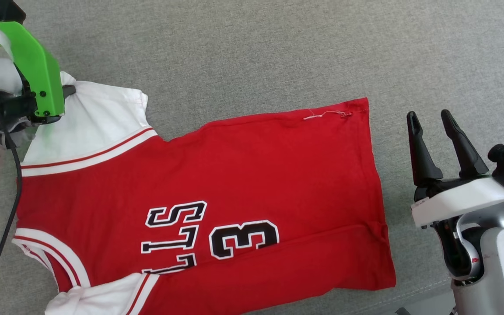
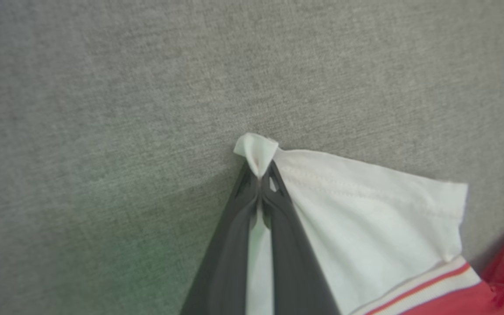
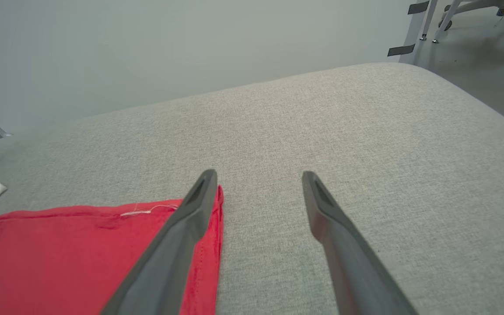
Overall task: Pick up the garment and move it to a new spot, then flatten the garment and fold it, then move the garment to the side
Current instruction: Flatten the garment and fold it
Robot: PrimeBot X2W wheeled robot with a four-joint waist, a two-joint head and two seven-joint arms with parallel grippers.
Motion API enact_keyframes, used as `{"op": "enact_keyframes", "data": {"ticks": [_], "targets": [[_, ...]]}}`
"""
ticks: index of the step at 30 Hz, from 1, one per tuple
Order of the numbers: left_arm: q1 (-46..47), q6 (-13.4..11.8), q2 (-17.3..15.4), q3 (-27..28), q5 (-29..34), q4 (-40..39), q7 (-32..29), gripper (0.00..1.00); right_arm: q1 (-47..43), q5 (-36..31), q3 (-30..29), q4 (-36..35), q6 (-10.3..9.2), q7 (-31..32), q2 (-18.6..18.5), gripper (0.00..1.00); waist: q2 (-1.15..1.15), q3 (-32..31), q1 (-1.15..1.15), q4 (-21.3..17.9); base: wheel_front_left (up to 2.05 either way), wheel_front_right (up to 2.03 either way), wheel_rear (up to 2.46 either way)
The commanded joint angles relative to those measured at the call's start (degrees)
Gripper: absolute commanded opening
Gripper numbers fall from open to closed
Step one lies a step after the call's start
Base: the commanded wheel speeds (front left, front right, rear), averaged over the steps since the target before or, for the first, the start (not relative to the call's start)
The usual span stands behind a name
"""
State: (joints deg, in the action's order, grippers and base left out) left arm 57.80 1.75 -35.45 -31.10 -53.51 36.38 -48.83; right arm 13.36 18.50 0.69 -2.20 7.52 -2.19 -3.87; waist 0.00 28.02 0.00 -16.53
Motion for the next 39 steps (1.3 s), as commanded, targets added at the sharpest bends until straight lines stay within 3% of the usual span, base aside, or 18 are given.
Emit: {"op": "enact_keyframes", "data": {"ticks": [1,7,18,26,27,28,29,30,39], "targets": [[-4.5,0.3,2.3,-2.0,0.0,1.4,0.3,0.0,1.8,1.5,-0.1,1.1,-0.03,0.6,-0.9,1.0,0.0,-0.7,0.0,0.6,0.0,0.0,0.0],[-3.0,2.3,3.1,-1.1,1.4,0.1,8.4,0.0,6.5,7.1,1.4,7.8,-0.03,7.9,-5.6,1.0,0.0,-2.9,0.0,2.9,0.0,0.0,0.0],[-3.2,4.0,4.8,-1.8,2.3,-5.6,15.1,0.0,17.4,14.0,10.5,16.0,-0.03,34.4,-16.3,1.0,0.0,-4.9,0.0,10.4,0.0,0.0,0.0],[-3.8,4.1,5.9,-3.0,2.9,-9.8,16.2,0.0,20.1,17.4,17.2,24.4,-0.03,46.7,-18.1,1.0,0.0,-4.2,0.0,13.8,0.0,0.0,0.0],[-3.9,4.1,5.9,-3.0,2.9,-10.0,16.4,0.0,19.9,18.1,17.7,25.3,-0.03,48.3,-18.1,0.81,0.0,-4.2,0.0,13.9,0.0,0.0,0.0],[-3.9,4.1,5.9,-3.0,2.9,-10.2,16.5,0.0,19.7,18.4,17.9,25.8,-0.03,49.2,-18.0,0.38,0.0,-4.2,0.0,14.0,0.0,0.0,0.0],[-4.1,4.1,5.8,-3.0,2.8,-10.4,16.5,0.0,19.5,19.0,18.5,26.3,-0.03,50.5,-18.0,0.07,0.0,-4.2,0.0,14.2,0.0,0.0,0.0],[-4.2,4.1,5.8,-3.0,2.7,-10.6,16.6,0.0,19.4,19.3,18.8,26.4,-0.03,51.1,-18.0,0.0,0.0,-4.2,0.0,14.2,0.0,0.0,0.0],[-5.5,3.9,4.5,-2.0,1.9,-11.3,18.0,0.0,22.3,20.3,16.5,24.3,-0.03,47.6,-19.1,0.0,0.0,-5.9,0.0,14.4,0.0,0.0,0.0]]}}
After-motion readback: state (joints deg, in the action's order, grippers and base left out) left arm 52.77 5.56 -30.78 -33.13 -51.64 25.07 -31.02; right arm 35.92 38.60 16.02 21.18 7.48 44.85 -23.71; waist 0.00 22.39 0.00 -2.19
